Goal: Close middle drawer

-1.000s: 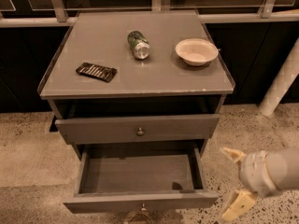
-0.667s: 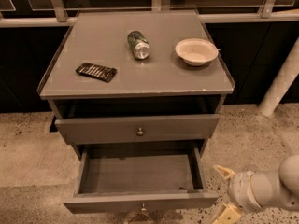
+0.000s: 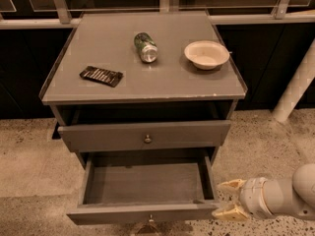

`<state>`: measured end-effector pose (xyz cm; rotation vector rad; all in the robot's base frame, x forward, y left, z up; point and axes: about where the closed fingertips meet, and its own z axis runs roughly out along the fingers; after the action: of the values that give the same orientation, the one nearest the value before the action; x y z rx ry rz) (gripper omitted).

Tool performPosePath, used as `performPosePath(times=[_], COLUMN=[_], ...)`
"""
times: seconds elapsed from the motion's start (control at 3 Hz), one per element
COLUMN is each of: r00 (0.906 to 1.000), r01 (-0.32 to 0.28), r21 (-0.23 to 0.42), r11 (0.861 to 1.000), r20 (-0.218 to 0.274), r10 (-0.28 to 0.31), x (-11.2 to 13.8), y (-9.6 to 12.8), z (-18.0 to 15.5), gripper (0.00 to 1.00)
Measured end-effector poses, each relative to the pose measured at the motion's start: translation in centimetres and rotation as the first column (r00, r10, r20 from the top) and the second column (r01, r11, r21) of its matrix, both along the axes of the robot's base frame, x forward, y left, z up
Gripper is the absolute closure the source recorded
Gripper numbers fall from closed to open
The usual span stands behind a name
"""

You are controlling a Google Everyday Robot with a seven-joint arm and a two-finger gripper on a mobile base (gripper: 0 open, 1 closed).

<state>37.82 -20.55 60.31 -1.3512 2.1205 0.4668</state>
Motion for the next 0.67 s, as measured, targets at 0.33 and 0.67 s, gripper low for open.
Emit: performPosePath(times=[0.33, 0.67], r00=[1.0, 1.0], r01=[0.0, 0.0], r21=[0.0, 0.0], r11=[1.0, 1.0], r20=[0.0, 0.0], r10=[0.0, 0.0], x=[0.0, 0.0], y=[0.0, 0.0], z=[0.0, -0.01], gripper=[0.66, 0.89])
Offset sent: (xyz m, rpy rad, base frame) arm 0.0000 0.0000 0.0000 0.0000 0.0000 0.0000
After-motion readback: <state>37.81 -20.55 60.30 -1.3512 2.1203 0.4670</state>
